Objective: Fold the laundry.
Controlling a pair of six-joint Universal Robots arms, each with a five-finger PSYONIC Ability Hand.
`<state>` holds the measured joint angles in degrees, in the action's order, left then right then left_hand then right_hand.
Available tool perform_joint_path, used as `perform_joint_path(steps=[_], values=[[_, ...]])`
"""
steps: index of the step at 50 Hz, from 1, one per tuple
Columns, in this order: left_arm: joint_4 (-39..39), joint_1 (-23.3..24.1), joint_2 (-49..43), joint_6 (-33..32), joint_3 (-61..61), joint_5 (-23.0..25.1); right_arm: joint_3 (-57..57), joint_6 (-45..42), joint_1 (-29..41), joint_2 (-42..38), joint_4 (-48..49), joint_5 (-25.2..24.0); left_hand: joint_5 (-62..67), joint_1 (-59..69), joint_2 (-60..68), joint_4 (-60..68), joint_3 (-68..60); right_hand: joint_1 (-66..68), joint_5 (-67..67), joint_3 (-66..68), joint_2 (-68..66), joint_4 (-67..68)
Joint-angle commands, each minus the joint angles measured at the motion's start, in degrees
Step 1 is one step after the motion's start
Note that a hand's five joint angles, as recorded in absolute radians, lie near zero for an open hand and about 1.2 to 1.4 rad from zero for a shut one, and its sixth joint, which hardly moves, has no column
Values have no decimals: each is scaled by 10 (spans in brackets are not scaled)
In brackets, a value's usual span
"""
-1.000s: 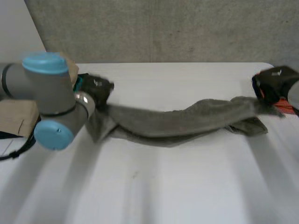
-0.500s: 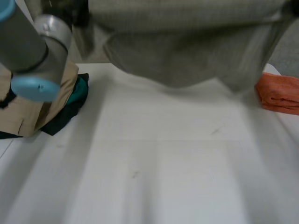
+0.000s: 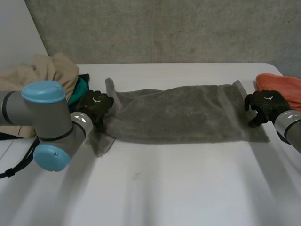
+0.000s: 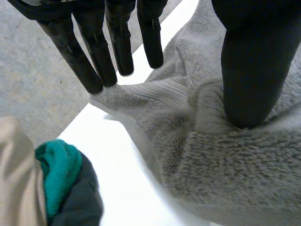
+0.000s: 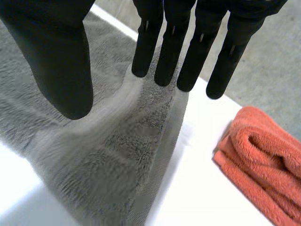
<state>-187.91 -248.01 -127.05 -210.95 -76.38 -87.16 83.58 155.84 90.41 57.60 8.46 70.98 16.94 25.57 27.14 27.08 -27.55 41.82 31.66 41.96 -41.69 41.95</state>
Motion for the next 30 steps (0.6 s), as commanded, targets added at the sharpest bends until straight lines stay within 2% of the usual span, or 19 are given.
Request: perform_joint_path(steps=[1,6,9,12,17,20,30], values=[[10,2,52,-3,-31,-25,-18,-13,6,21,-97,39,-21,-7,-23,-22,27,-15,-14,-17,14,-17],[26,-5,102,-4,-102,-25,4,-13,-2,37,-114,42,60,73,58,58,-53,-42,-41,-44,41,-44],[38,-12,119,-3,-143,-13,24,-16,-9,43,-110,36,192,206,190,191,-186,-42,-41,-44,41,-44],[45,-19,123,-3,-170,7,36,-23,-11,43,-101,27,235,248,233,233,-229,-42,-41,-44,41,-44],[46,-19,108,-5,-176,26,41,-40,-8,39,-90,25,185,198,183,183,-178,-42,-41,-44,41,-44],[43,-21,88,-7,-160,23,44,-45,-4,40,-91,25,16,30,14,15,-10,-42,-41,-44,41,-44],[40,-13,35,-16,-93,-1,55,-44,-2,51,-91,25,16,30,14,15,-10,-42,-41,-44,41,-44]])
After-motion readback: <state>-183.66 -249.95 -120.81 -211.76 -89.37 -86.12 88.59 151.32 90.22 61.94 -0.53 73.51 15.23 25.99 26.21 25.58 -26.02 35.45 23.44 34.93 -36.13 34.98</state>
